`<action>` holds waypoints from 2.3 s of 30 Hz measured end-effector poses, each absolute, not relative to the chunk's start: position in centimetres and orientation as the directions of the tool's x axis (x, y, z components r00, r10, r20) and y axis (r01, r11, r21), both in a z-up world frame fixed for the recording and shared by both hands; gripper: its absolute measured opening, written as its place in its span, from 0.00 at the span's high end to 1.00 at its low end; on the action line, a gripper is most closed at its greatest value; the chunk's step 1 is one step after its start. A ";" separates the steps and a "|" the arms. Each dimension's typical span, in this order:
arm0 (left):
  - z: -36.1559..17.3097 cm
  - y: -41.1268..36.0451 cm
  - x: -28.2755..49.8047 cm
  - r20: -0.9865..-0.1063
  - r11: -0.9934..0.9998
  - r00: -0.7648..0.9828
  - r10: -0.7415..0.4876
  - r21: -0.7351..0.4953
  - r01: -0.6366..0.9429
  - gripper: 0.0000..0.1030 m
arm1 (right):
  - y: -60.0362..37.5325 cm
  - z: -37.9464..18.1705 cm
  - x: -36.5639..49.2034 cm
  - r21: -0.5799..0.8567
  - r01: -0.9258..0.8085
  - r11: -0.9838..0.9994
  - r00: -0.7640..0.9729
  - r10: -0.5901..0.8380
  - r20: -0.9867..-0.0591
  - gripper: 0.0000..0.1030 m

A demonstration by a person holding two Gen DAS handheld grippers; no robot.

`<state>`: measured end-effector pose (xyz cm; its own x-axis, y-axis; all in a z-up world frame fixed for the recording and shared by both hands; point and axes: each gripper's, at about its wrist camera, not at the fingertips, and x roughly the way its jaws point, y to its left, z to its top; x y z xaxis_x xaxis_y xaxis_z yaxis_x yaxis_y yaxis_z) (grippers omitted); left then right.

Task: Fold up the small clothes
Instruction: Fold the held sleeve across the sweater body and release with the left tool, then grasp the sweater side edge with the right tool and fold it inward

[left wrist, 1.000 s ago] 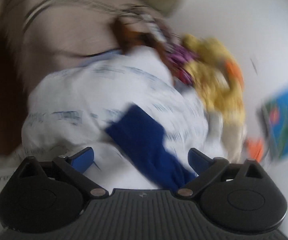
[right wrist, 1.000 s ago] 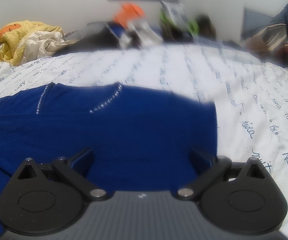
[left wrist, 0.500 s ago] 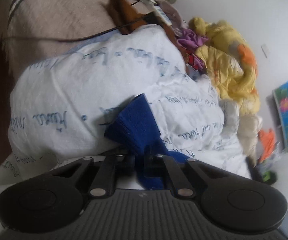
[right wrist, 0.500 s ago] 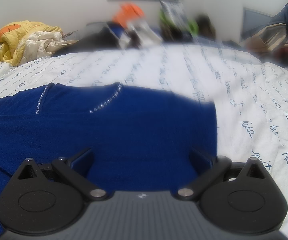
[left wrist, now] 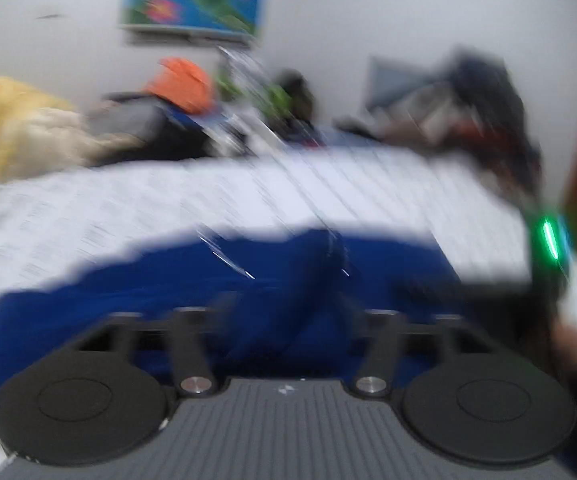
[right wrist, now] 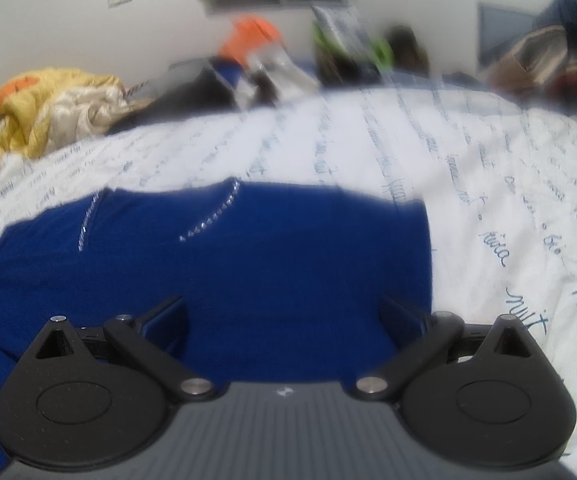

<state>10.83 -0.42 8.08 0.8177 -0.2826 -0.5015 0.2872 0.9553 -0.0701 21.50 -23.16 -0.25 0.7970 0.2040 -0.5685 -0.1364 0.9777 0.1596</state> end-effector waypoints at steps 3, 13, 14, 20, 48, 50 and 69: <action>6.0 -2.4 7.2 -0.452 0.945 0.837 -0.307 -0.043 0.323 0.05 | -23.7 -0.3 21.5 0.200 -0.135 0.970 0.800 0.226 -0.555 0.00; 1.5 2.8 6.6 -0.518 0.944 0.801 -0.298 -0.287 0.165 0.00 | -23.5 2.4 21.1 0.465 -0.179 0.867 0.699 0.445 -0.560 0.00; 1.4 3.2 7.0 -0.531 0.939 0.793 -0.300 -0.309 0.149 0.00 | -23.3 2.7 21.3 0.548 -0.196 0.813 0.653 0.525 -0.546 0.00; 1.4 3.5 7.4 -0.534 0.939 0.790 -0.301 -0.311 0.148 0.00 | -19.6 1.8 23.4 0.585 -0.195 0.787 0.444 0.603 -0.663 0.17; 1.0 3.7 6.8 -0.520 0.928 0.794 -0.316 -0.343 0.145 0.00 | -28.3 9.2 25.2 0.402 -0.195 0.895 0.606 0.432 -0.668 0.95; 1.0 3.8 6.8 -0.519 0.927 0.794 -0.317 -0.345 0.145 0.00 | -30.4 7.2 25.7 0.364 -0.121 0.923 0.587 0.363 -0.724 0.95; 4.2 5.0 8.3 -0.479 0.923 0.811 -0.335 -0.341 0.179 0.00 | -30.9 5.5 24.1 0.172 -0.040 0.984 0.688 0.152 -0.709 0.93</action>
<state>8.27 4.97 4.23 0.8113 -0.3349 -0.4791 0.1793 0.9227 -0.3414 24.06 -30.88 5.47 0.6885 0.1515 -0.7092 -0.0399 0.9844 0.1716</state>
